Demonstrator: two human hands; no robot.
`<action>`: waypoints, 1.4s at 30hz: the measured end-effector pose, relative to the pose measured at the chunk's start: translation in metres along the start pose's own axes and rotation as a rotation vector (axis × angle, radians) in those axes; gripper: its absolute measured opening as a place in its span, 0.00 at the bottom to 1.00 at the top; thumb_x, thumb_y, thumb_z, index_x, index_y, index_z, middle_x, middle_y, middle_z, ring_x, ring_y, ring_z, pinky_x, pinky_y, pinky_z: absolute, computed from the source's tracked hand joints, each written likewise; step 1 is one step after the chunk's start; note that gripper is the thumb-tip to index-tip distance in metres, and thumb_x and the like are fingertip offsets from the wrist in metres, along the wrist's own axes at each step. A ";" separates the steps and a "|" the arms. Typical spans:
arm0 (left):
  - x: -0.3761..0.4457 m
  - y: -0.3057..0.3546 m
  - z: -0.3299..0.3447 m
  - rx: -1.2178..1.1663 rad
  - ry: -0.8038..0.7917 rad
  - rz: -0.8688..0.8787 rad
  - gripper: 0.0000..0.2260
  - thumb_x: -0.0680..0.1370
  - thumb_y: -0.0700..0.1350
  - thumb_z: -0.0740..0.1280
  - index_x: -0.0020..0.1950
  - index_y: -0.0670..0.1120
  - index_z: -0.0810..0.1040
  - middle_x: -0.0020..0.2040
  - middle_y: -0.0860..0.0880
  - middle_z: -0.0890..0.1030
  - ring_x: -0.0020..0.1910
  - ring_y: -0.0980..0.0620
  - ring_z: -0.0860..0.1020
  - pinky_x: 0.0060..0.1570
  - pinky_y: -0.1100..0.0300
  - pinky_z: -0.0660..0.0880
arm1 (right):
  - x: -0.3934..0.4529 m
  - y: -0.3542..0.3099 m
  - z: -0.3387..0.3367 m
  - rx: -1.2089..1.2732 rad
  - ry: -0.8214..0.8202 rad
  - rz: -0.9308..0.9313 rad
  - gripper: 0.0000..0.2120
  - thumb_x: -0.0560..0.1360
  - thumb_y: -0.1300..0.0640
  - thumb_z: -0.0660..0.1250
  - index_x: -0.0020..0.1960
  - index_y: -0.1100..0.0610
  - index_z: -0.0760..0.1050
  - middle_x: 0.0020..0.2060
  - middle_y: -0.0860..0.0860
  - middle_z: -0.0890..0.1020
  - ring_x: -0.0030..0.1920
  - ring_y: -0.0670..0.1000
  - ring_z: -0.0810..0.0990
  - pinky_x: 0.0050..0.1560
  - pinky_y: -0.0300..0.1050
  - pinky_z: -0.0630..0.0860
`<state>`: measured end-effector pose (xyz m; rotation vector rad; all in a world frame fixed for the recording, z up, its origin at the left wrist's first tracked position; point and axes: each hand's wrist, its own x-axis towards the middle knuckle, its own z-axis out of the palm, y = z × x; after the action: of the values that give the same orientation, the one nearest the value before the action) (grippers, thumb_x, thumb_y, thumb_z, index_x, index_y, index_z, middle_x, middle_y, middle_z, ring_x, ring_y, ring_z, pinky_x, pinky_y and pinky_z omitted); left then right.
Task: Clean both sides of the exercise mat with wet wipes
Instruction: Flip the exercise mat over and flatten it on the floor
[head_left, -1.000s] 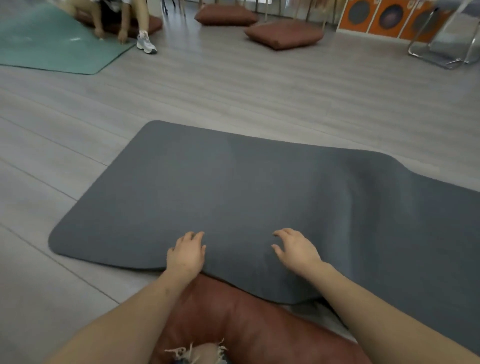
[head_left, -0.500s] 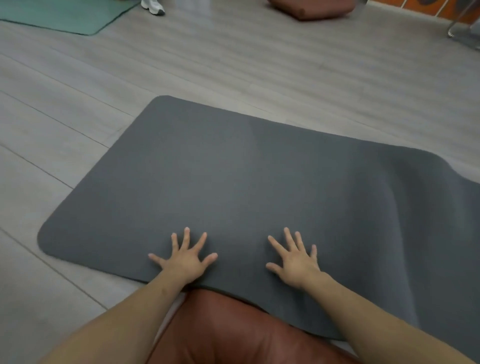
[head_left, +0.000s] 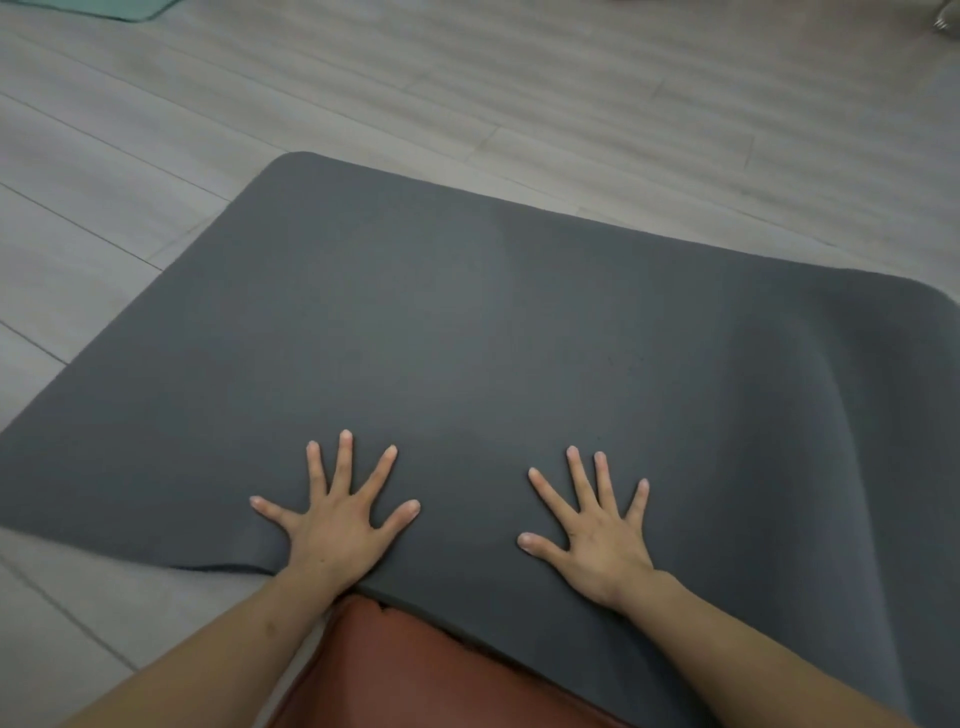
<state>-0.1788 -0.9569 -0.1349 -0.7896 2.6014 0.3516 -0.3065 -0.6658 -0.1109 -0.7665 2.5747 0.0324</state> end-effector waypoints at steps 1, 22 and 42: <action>0.003 -0.001 0.000 0.012 0.016 0.006 0.34 0.71 0.83 0.40 0.74 0.78 0.33 0.80 0.58 0.25 0.78 0.46 0.24 0.60 0.14 0.37 | 0.002 0.000 0.001 0.000 0.013 0.002 0.35 0.70 0.18 0.39 0.71 0.25 0.28 0.75 0.44 0.25 0.72 0.53 0.19 0.67 0.76 0.28; 0.117 -0.036 -0.046 0.109 0.164 0.140 0.36 0.64 0.86 0.37 0.71 0.82 0.35 0.82 0.62 0.33 0.82 0.48 0.33 0.68 0.19 0.42 | 0.111 -0.027 -0.022 0.024 0.210 -0.034 0.38 0.67 0.16 0.36 0.74 0.26 0.33 0.79 0.46 0.33 0.76 0.59 0.25 0.67 0.75 0.29; 0.115 -0.052 -0.054 0.106 0.076 0.119 0.37 0.66 0.85 0.39 0.74 0.79 0.35 0.81 0.61 0.31 0.82 0.49 0.32 0.68 0.20 0.39 | 0.107 -0.044 -0.025 0.045 0.045 -0.038 0.37 0.71 0.20 0.36 0.76 0.31 0.33 0.77 0.46 0.29 0.74 0.56 0.22 0.69 0.72 0.29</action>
<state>-0.2528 -1.0731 -0.1438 -0.6253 2.7201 0.2186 -0.3729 -0.7614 -0.1296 -0.8077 2.5931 -0.0545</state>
